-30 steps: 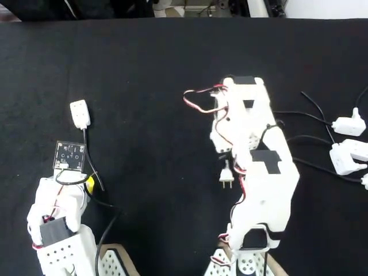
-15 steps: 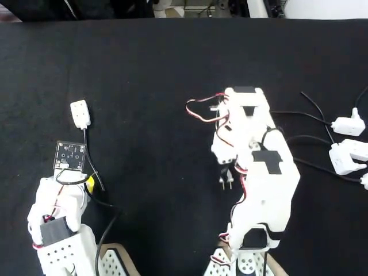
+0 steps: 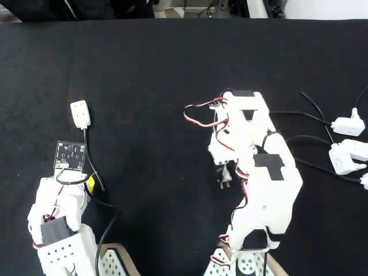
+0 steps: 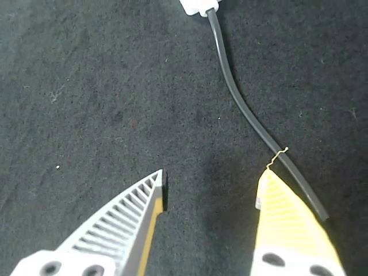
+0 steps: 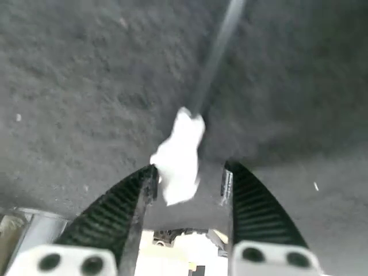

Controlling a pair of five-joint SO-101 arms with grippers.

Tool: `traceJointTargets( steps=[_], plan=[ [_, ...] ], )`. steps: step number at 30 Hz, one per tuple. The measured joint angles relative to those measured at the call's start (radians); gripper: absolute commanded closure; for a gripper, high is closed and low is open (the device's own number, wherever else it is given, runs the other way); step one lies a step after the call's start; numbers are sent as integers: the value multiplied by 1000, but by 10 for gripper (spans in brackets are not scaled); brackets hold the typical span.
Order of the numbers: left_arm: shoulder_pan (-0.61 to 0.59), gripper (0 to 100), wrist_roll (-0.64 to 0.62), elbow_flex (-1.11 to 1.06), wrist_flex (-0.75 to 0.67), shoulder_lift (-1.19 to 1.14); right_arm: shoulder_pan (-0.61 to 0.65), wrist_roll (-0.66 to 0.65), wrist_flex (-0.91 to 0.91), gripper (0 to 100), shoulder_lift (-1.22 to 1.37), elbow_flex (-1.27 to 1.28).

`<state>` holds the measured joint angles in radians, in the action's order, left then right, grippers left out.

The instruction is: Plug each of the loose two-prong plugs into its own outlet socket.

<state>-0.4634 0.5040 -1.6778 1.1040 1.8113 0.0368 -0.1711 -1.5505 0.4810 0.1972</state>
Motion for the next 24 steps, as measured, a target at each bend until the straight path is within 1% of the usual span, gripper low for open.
traceJointTargets(
  steps=[3,6,14,18,24],
  plan=[
    [0,741,0,0,0,0,25,34,49,852,-5,20],
    [0,741,0,0,0,0,58,58,66,927,-5,28],
    [0,741,0,0,0,0,61,61,75,931,-5,28],
    [0,741,0,0,0,0,60,61,75,985,-3,23],
    [0,741,0,0,0,0,60,75,58,983,17,-40]
  ],
)
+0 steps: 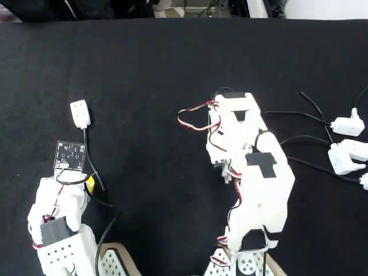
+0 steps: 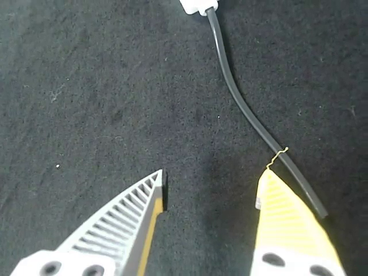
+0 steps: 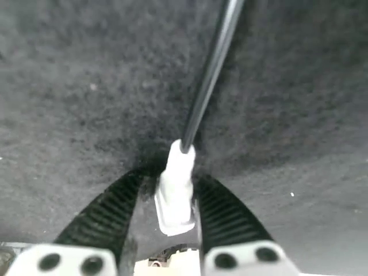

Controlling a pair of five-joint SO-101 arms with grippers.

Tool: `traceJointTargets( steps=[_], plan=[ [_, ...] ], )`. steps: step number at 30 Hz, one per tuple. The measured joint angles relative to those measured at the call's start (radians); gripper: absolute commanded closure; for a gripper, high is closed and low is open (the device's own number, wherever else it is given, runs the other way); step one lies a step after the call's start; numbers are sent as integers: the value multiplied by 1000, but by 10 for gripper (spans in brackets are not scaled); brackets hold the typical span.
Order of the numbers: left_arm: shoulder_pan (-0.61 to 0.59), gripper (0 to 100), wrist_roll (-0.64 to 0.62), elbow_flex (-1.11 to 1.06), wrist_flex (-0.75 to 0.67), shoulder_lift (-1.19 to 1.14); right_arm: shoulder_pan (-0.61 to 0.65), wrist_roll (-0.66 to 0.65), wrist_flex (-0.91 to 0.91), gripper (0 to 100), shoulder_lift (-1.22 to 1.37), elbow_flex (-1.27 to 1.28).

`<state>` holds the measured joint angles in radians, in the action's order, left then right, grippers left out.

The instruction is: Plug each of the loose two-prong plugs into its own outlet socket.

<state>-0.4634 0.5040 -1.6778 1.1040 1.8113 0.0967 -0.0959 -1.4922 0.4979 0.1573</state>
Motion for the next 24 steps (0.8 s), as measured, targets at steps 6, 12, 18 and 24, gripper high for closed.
traceJointTargets(
  steps=[6,12,18,24],
  plan=[
    [0,741,0,0,0,0,29,-71,-28,982,5,-101],
    [0,741,0,0,0,0,40,-157,14,864,11,-123],
    [0,741,0,0,0,0,52,-218,25,854,95,-187],
    [0,741,0,0,0,0,52,-241,-51,854,201,-342]
  ],
)
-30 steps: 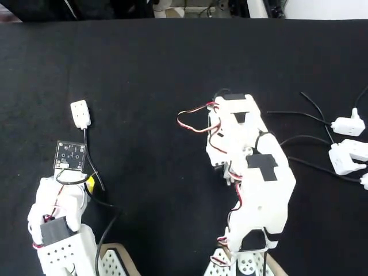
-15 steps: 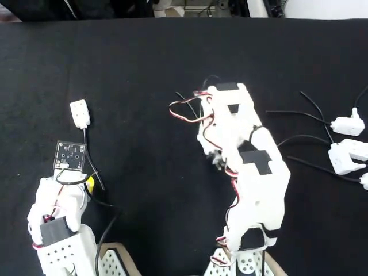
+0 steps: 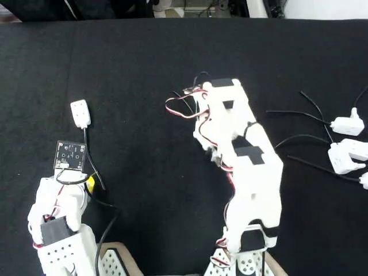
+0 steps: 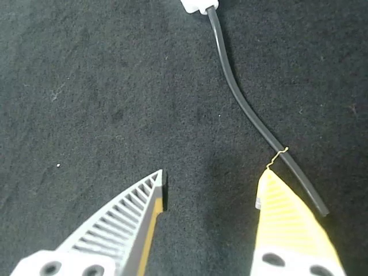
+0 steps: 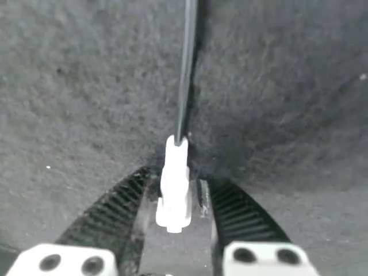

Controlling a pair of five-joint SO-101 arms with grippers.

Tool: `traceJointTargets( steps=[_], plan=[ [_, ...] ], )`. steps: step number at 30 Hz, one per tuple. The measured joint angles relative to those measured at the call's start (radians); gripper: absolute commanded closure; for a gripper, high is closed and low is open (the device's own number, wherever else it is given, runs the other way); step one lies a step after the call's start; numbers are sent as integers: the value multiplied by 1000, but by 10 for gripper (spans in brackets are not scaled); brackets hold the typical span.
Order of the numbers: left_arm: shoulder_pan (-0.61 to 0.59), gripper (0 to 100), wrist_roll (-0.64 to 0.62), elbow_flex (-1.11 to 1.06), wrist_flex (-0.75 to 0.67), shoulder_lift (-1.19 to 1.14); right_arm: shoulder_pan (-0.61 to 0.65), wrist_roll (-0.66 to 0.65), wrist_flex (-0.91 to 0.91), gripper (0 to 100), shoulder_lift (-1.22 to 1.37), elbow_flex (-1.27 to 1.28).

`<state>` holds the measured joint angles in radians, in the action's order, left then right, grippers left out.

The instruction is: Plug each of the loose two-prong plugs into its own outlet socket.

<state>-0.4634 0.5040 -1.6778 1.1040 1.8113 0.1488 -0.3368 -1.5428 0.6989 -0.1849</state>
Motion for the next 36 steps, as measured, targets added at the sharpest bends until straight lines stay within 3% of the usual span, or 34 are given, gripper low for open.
traceJointTargets(
  steps=[12,25,30,36],
  plan=[
    [0,741,0,0,0,0,-2,-3,-172,854,146,-262],
    [0,741,0,0,0,0,-3,-3,-195,855,164,-358],
    [0,741,0,0,0,0,-8,-3,-195,936,164,-359],
    [0,741,0,0,0,0,-11,-3,-193,927,164,-368]
  ],
)
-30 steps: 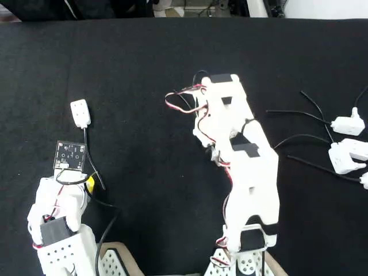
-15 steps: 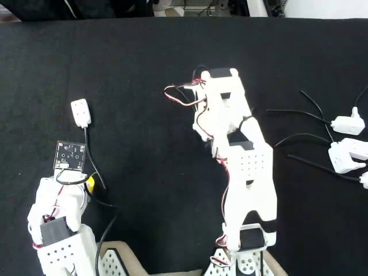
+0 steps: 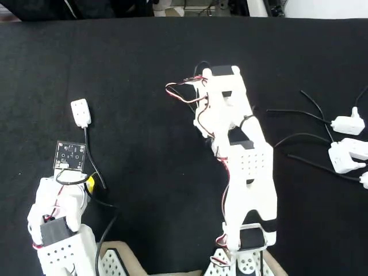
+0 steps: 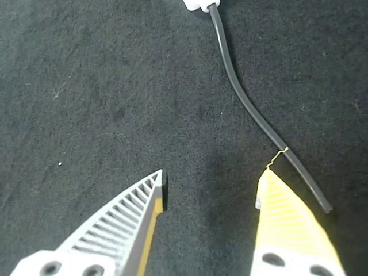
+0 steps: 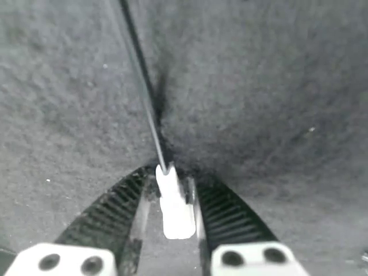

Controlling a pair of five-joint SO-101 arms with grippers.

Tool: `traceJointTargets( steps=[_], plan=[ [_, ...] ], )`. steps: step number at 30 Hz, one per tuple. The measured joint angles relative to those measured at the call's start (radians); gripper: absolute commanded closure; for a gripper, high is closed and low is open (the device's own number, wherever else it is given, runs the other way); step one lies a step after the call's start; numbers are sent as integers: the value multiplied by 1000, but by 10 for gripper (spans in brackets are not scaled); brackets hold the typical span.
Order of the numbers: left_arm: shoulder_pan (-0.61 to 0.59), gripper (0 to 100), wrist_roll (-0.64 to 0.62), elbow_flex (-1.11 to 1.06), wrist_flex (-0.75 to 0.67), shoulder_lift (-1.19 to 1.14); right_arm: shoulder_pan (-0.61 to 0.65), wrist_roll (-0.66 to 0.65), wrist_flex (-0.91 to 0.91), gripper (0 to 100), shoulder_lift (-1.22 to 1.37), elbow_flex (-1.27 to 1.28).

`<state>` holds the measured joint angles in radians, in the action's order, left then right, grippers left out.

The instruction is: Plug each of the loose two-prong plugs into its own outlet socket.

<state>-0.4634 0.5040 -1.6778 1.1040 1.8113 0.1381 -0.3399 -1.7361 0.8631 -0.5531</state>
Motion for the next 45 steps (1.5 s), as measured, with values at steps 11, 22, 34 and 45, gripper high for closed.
traceJointTargets(
  steps=[11,22,34,45],
  plan=[
    [0,741,0,0,0,0,0,-29,0,860,-3,44],
    [0,741,0,0,0,0,11,-29,0,864,-15,74],
    [0,741,0,0,0,0,11,-77,0,868,-15,72],
    [0,741,0,0,0,0,9,-163,0,868,-15,80]
  ],
)
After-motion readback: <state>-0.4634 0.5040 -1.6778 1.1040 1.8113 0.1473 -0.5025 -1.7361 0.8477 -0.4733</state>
